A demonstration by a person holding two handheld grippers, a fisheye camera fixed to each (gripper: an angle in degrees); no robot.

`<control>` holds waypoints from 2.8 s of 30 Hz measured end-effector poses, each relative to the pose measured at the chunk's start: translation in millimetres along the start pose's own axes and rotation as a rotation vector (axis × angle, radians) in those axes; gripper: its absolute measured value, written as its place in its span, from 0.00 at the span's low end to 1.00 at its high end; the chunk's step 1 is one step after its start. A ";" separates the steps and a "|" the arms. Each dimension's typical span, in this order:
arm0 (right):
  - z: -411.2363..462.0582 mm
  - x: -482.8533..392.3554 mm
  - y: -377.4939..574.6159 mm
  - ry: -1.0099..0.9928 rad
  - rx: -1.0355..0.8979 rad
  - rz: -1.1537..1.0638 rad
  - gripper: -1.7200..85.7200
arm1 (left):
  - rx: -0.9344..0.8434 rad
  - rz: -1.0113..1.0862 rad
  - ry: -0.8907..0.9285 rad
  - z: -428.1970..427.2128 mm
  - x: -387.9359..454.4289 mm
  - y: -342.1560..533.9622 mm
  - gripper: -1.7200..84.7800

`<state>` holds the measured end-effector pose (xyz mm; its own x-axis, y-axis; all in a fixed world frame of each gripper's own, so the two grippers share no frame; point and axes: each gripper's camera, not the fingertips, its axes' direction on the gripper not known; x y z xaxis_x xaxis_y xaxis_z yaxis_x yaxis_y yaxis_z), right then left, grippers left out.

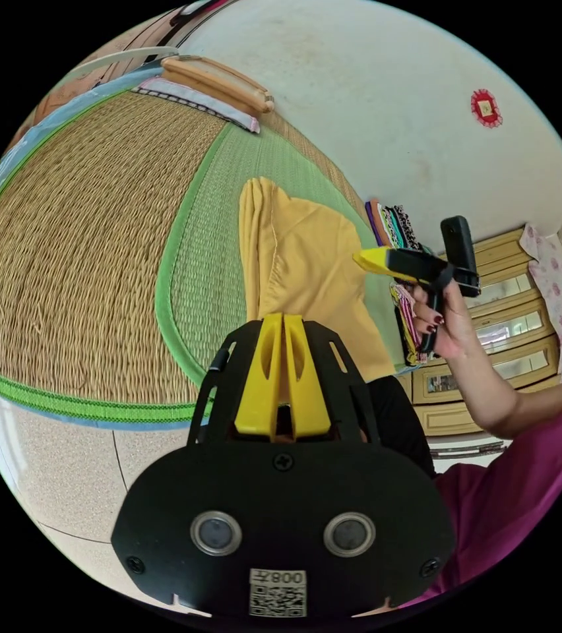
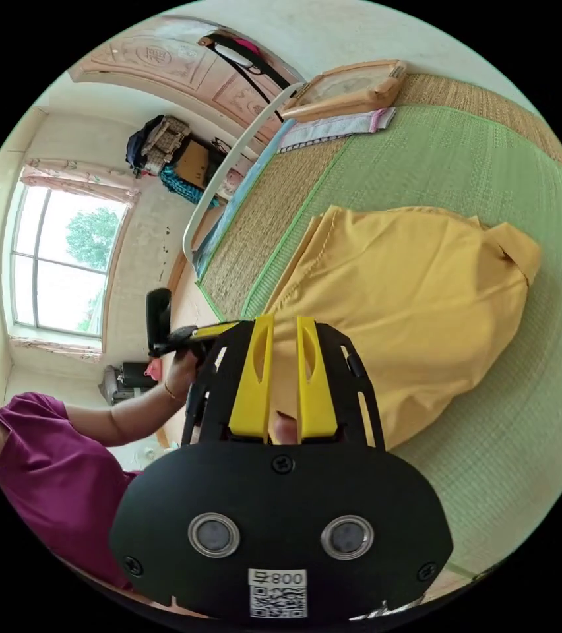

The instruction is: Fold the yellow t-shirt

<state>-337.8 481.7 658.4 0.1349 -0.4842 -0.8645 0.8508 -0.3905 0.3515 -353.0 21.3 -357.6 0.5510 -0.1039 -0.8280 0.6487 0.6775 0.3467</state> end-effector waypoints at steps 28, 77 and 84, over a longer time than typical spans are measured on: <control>-43.2 -67.4 185.6 0.571 -0.091 0.050 0.04 | -0.061 0.059 -0.135 35.7 64.8 -12.7 0.02; -143.8 39.7 252.2 0.336 0.023 0.103 0.03 | -0.079 -0.371 0.469 106.9 21.6 53.4 0.04; -145.1 57.2 262.5 0.331 0.027 0.144 0.02 | -0.029 -0.429 0.458 90.0 4.1 63.3 0.03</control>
<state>-33.1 465.2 649.1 0.4133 -0.2573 -0.8735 0.7982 -0.3592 0.4835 -262.4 -1.7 -299.3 -0.0406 -0.0526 -0.9978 0.7441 0.6648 -0.0653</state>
